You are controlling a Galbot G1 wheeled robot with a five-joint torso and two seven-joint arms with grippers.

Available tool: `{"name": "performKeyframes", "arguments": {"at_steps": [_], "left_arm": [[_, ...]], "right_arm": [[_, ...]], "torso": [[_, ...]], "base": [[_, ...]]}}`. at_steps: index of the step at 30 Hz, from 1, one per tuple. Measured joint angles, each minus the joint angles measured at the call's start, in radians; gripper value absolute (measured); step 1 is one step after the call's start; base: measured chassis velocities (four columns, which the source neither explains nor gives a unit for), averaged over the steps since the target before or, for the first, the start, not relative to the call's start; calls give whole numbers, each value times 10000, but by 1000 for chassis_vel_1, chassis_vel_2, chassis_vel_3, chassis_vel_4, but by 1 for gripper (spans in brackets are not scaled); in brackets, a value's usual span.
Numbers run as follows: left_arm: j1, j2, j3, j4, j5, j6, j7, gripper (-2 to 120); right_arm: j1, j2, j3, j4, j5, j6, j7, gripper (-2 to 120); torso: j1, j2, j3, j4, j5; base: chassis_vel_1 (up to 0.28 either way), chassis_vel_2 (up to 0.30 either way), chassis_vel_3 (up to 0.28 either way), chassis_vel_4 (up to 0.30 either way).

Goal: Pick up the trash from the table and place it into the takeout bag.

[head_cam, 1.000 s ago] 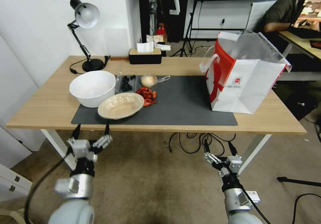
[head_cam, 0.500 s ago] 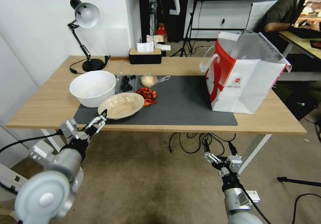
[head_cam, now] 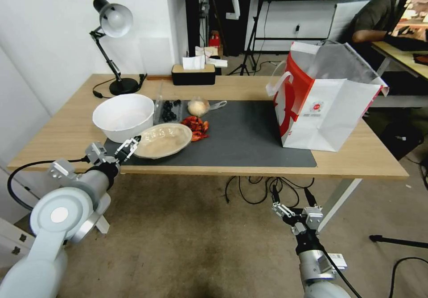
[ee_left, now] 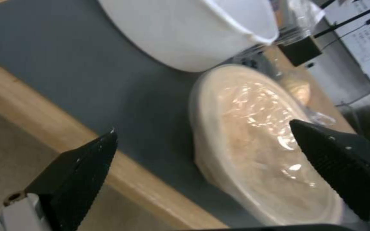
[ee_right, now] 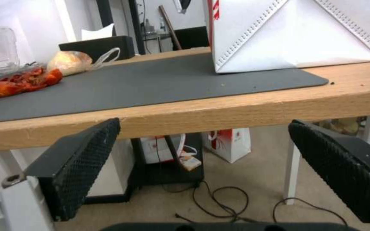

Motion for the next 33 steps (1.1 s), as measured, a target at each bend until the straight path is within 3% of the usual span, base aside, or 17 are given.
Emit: {"name": "performKeyframes", "arguments": {"at_steps": [16,23,27,31,33], "left_arm": [[-691,-46,435,810,-822,101,-433,95],[-979,-307,691,1055,-876,-189,-378,67],[-995,-375,761,1066,-866,-235,-377,57],[-986,-430,798,1065,-738,-330,-368,37],[-970,-436,798,1048,-614,-394,-366,33]], "right_arm": [[1,-1,0,0,0,0,0,100],[1,-1,0,0,0,0,0,100],[1,-1,0,0,0,0,0,100],[1,-1,0,0,0,0,0,100],[1,-1,0,0,0,0,0,100]], "torso": [[-1,2,-2,-1,0],[0,2,-2,-2,0],[0,2,-1,-1,0],[-1,2,-1,-2,0],[0,2,-2,-2,0]], "base": [[0,0,0,0],[0,0,0,0],[0,0,0,0],[0,0,0,0],[0,0,0,0]]}}
